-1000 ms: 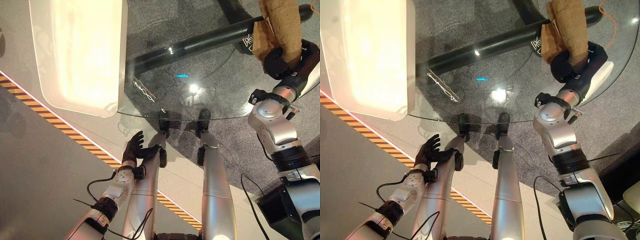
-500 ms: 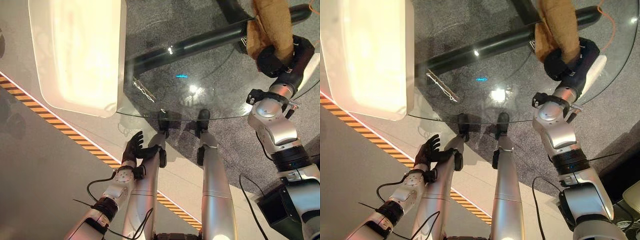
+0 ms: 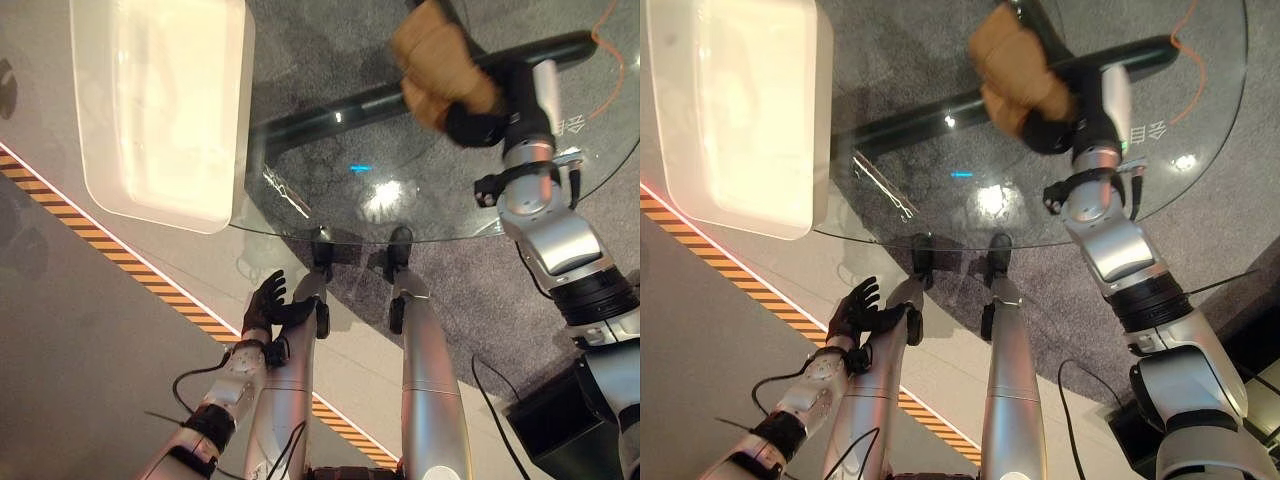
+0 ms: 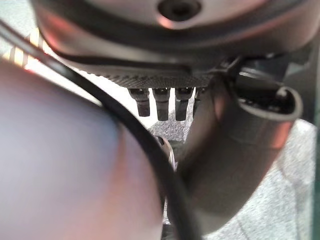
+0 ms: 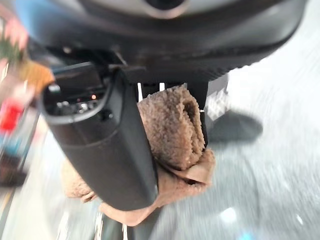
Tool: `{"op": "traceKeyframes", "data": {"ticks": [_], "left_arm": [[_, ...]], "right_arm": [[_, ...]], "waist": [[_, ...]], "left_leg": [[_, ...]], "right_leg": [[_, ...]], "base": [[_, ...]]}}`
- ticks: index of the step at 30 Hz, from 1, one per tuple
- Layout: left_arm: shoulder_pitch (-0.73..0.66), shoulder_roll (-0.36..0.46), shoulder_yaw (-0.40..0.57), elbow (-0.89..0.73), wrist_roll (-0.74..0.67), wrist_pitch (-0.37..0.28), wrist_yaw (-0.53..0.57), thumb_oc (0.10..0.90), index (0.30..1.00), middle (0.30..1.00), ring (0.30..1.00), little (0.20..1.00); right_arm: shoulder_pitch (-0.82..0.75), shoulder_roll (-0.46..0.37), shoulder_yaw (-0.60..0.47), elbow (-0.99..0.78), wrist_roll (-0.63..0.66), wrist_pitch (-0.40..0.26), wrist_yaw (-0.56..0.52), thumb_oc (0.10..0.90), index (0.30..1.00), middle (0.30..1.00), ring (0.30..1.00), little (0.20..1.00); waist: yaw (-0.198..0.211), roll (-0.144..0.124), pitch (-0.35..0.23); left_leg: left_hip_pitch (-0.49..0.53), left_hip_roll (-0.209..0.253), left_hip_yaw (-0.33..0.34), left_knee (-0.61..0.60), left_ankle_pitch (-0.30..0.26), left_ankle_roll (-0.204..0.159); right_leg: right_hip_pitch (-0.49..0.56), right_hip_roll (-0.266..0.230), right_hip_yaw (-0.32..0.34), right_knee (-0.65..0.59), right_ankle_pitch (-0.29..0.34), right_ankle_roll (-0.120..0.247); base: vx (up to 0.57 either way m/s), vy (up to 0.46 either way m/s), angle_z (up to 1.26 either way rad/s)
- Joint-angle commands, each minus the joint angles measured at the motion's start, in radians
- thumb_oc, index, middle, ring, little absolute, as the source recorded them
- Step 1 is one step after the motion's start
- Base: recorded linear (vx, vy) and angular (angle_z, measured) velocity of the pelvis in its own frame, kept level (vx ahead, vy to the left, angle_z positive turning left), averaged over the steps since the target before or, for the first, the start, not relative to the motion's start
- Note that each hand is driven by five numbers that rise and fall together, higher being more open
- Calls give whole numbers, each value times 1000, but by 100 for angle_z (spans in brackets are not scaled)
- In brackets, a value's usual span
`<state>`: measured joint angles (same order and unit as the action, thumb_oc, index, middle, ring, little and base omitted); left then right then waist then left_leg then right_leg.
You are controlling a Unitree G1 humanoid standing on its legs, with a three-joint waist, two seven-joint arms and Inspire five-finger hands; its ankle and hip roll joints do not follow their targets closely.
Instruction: Wipe the table with a cloth and put it in the basket.
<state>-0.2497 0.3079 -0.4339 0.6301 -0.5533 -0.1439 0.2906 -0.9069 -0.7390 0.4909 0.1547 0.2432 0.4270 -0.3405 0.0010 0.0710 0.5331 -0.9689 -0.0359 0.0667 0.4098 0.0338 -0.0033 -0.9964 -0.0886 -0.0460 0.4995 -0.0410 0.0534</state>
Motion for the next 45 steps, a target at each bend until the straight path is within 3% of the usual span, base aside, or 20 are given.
{"op": "traceKeyframes", "data": {"ticks": [1, 12, 24, 30, 33, 38, 44, 45], "left_arm": [[114, 17, -29, 24, 19, -13, -17, 800, 900, 900, 900, 900], [96, 51, -46, 18, 7, -3, -21, 800, 900, 900, 900, 900], [90, 66, -63, 16, -4, -27, -6, 800, 900, 900, 900, 900], [84, 72, -39, -19, -2, -113, 111, 800, 900, 900, 900, 900], [92, 76, -8, -53, -18, -164, 103, 800, 900, 900, 900, 900], [103, 84, 8, -105, -68, -195, 59, 800, 900, 900, 900, 900], [139, 110, 32, -239, -150, -181, 12, 800, 900, 900, 900, 900], [131, 117, 43, -270, -177, -176, -16, 800, 900, 900, 900, 900]], "right_arm": [[24, 21, 97, -154, 24, -27, 152, 100, 300, 300, 300, 200], [-30, -19, 230, -151, 57, -102, 476, 100, 300, 300, 300, 200], [-33, -58, 268, -112, 66, -122, 582, 100, 300, 300, 300, 200], [-15, -59, 251, -101, 85, -144, 564, 100, 300, 300, 300, 200], [5, -58, 225, -100, 94, -157, 537, 100, 300, 300, 300, 200], [29, -70, 192, -95, 106, -185, 497, 100, 300, 300, 300, 200], [113, -75, 78, -130, 207, -330, 407, 100, 300, 300, 300, 200], [121, -74, 42, -154, 234, -367, 399, 100, 300, 300, 300, 200]], "waist": [[37, 20, -13], [50, 17, -13], [52, 19, -13], [53, 20, -13], [54, 20, -13], [53, 24, -13], [46, 34, -13], [42, 35, -13]], "left_leg": [[-1, -50, -3, 27, -102, 4], [-14, -51, -11, 35, -98, -2], [-27, -52, -17, 38, -93, -4], [-18, -52, -17, 35, -92, -6], [-5, -52, -19, 30, -90, -7], [15, -52, -19, 24, -88, -7], [66, -51, -21, 5, -86, -2], [42, -52, -18, -3, -56, 2]], "right_leg": [[-12, 49, -19, -56, 10, 26], [-19, 39, -31, -53, 15, 31], [-32, 31, -38, -52, 19, 32], [-25, 29, -38, -50, 14, 29], [-14, 32, -39, -51, 11, 27], [5, 32, -44, -53, 7, 24], [50, 36, -45, -56, -1, 22], [28, 34, -48, -67, 26, 16]], "base": [[-5, -1, 4], [-1, 0, 0], [3, -10, 6], [0, 0, 0], [0, 0, 0], [0, 0, 0], [-13, -5, 0], [-78, -32, -1]]}}
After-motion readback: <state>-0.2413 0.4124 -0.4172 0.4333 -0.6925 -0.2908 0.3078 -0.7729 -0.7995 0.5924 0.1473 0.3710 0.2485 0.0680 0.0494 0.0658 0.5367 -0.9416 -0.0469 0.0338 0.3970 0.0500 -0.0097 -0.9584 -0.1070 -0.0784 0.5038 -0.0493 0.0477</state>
